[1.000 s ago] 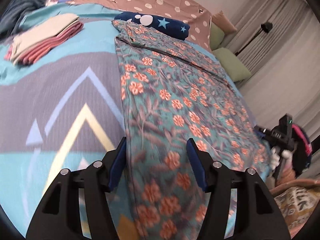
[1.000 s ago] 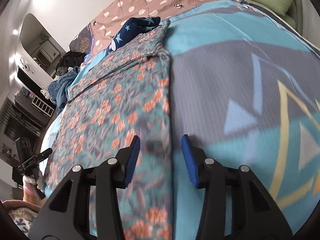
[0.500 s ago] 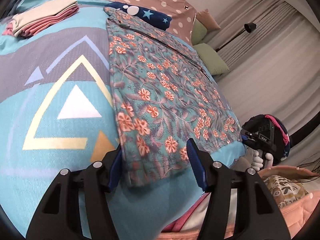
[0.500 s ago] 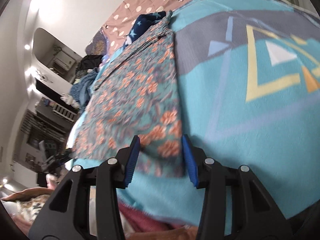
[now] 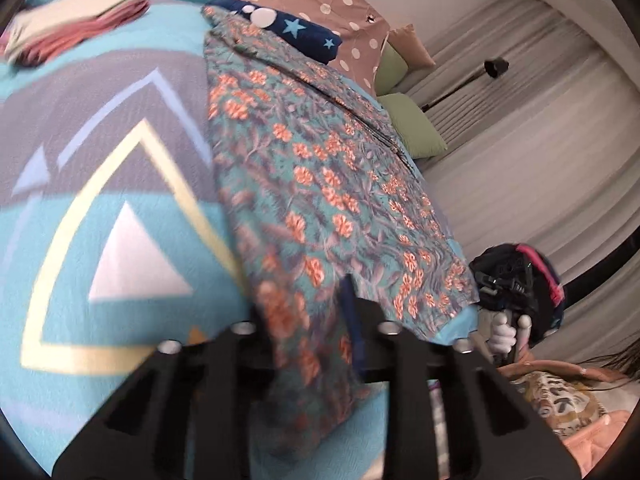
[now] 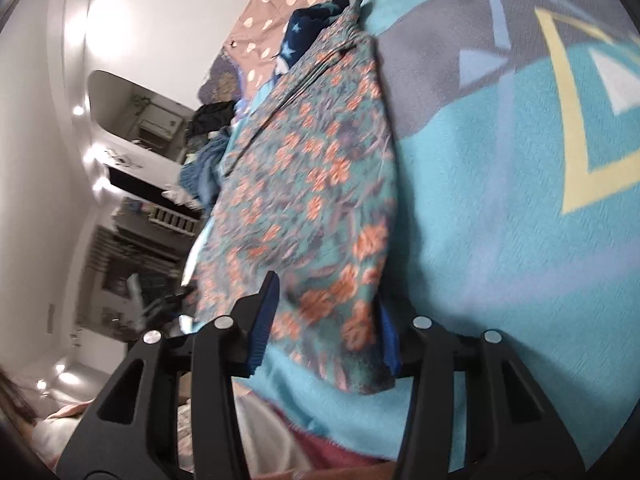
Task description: Fold small clothes
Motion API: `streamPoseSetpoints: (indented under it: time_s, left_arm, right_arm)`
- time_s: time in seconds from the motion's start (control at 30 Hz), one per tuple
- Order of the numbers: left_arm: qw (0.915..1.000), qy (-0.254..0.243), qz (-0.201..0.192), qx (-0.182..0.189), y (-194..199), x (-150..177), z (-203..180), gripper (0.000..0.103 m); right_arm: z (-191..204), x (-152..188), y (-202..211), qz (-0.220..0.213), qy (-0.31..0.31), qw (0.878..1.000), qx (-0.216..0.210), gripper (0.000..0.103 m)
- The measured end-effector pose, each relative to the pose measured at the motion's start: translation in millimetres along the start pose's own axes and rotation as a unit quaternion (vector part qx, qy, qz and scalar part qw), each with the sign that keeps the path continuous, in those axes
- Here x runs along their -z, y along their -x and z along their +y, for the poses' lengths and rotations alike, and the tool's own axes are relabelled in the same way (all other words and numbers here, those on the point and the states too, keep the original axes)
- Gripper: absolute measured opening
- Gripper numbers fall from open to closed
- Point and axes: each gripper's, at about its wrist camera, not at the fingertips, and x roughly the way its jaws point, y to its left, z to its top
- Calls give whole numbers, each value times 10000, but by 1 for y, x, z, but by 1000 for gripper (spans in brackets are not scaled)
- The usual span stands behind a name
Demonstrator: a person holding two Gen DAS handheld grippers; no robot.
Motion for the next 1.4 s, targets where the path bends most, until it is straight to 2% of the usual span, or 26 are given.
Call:
streamPoseSetpoints:
  time_s: [0.13, 0.2, 0.23, 0.27, 0.33, 0.5, 0.57, 0.63, 0.77, 0.9, 1.0, 1.1, 1.23, 1.4]
  left_arm:
    - [9994, 245, -132, 211, -1, 1, 12, 9]
    - [9990, 325, -149, 257, -6, -3, 12, 4]
    - [9992, 291, -151, 211, -9, -4, 9, 3]
    - [9996, 198, -184, 129, -9, -5, 3, 2]
    - [9995, -10, -318, 73, -4, -6, -13, 2]
    - [9932, -380, -966, 523, 37, -14, -54, 2]
    - [9889, -430, -1165, 820, 50, -16, -68, 1]
    - [9852, -544, -1310, 962, 60, -14, -81, 1]
    - [9819, -745, -1496, 889, 78, -2, -107, 2]
    - [9842, -657, -1451, 779, 89, 12, -116, 2]
    - [9839, -775, -1473, 650, 90, 14, -125, 2]
    - [9827, -863, -1523, 597, 87, 6, -125, 2]
    - [9837, -635, -1545, 663, 74, -11, -113, 2]
    - [9824, -507, -1590, 837, 56, -41, -108, 2]
  right_arm:
    - [-6, -4, -7, 68, -334, 9988, -345, 40]
    - [-4, -7, -15, 165, -486, 9977, -441, 34]
    - [-1, -10, -17, 124, -497, 9983, -289, 27]
    - [2, -12, -15, 23, -495, 9986, -170, 5]
    - [12, -16, -1, -335, -417, 9983, -225, 5]
    - [55, -18, 47, -1073, 235, 9936, -281, 4]
    - [68, -16, 60, -1204, 454, 9911, -333, 4]
    - [81, -12, 73, -1337, 651, 9880, -410, 4]
    - [102, 2, 97, -1599, 994, 9818, -244, 4]
    - [110, 14, 112, -1689, 1082, 9796, -85, 5]
    - [121, 15, 114, -1791, 1324, 9749, -4, 5]
    - [122, 1, 108, -1833, 1488, 9715, 236, 6]
    - [108, -23, 87, -1729, 1265, 9762, 339, 6]
    - [108, -53, 68, -1712, 1302, 9754, 479, 8]
